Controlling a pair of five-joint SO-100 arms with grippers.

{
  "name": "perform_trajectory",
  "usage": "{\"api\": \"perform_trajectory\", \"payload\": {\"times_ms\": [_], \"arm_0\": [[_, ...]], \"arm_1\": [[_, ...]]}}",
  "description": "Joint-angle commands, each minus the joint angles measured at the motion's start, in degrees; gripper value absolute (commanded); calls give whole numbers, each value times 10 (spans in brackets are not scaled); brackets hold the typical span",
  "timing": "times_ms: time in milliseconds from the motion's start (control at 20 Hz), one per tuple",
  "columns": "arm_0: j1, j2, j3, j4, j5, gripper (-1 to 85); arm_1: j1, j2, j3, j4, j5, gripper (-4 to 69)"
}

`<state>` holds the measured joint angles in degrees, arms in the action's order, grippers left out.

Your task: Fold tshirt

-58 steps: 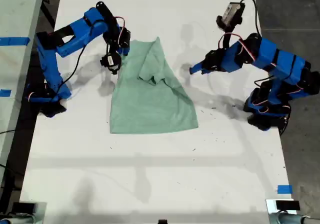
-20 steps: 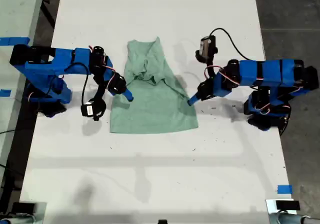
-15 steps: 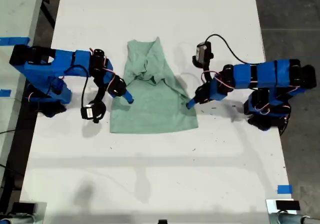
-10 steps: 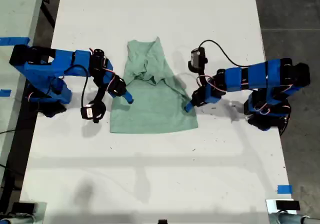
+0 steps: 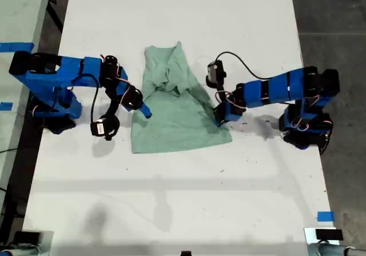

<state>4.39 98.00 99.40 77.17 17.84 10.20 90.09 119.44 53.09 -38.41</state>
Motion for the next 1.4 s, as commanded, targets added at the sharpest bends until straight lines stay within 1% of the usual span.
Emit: {"api": "perform_trajectory", "payload": {"times_ms": [0,300,400,550,700,800,900,1050,1100,1150,1200,1300,1350], "arm_0": [[-2,30,-3,-4,-3,233],[6,32,-3,-9,-4,229],[9,32,-3,-11,-4,228],[12,32,-3,-11,-7,228],[13,33,-4,-11,-7,228],[11,33,-5,-12,-4,228],[11,33,-9,-11,-4,228],[13,33,-9,-5,-6,232],[14,33,-9,-4,-6,235],[14,33,-10,-2,-7,236],[15,34,-10,-1,-7,237],[15,35,-10,0,-7,236],[15,34,-10,1,-7,235]], "arm_1": [[4,-3,-13,33,4,-22],[-10,30,-163,215,-1,-22],[-14,30,-222,238,10,-22],[-28,9,-310,244,40,-22],[-47,-66,-426,243,82,-22],[-51,-128,-475,200,111,-22],[-48,-190,-475,146,133,-22],[-42,-272,-473,89,146,-25],[-42,-288,-476,76,146,-8],[-41,-301,-483,79,150,106],[-40,-308,-490,93,152,189],[-41,-288,-502,135,152,253],[-43,-266,-505,155,149,261]]}}
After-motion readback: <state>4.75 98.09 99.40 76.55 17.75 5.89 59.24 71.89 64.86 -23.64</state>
